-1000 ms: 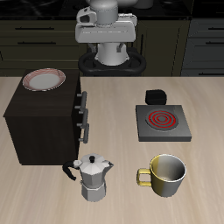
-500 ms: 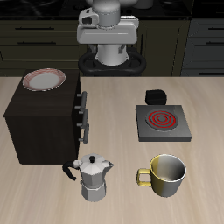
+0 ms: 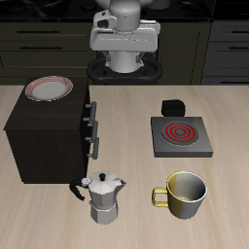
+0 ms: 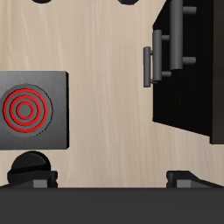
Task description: Open the middle drawer of the wooden cabinet
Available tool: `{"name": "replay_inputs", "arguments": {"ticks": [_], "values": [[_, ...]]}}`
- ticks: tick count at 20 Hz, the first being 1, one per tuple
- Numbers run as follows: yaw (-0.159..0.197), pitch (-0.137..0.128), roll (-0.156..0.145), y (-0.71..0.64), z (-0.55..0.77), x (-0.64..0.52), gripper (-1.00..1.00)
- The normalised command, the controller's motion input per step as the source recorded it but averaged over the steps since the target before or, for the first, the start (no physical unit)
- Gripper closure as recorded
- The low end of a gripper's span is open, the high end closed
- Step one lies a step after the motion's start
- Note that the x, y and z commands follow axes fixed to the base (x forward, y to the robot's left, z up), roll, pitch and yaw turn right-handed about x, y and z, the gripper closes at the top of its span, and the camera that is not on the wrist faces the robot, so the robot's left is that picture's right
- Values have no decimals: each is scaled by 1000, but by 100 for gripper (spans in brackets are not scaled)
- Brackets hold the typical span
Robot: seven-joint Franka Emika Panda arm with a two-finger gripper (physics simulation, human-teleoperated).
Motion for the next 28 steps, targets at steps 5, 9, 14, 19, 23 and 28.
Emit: {"name": "replay_inputs", "arguments": {"ticks": [5,9,14,19,23,28], "values": [[35,4,-8,326,-80,208,-100],[39,30,-2,502,-140,330,-100],[47,-19,-60,568,-61,291,-100],[48,18,-89,549,-91,313,-100],[-38,-5,-138,245,80,261,-100],[30,59,-231,152,-78,385,-100]]}}
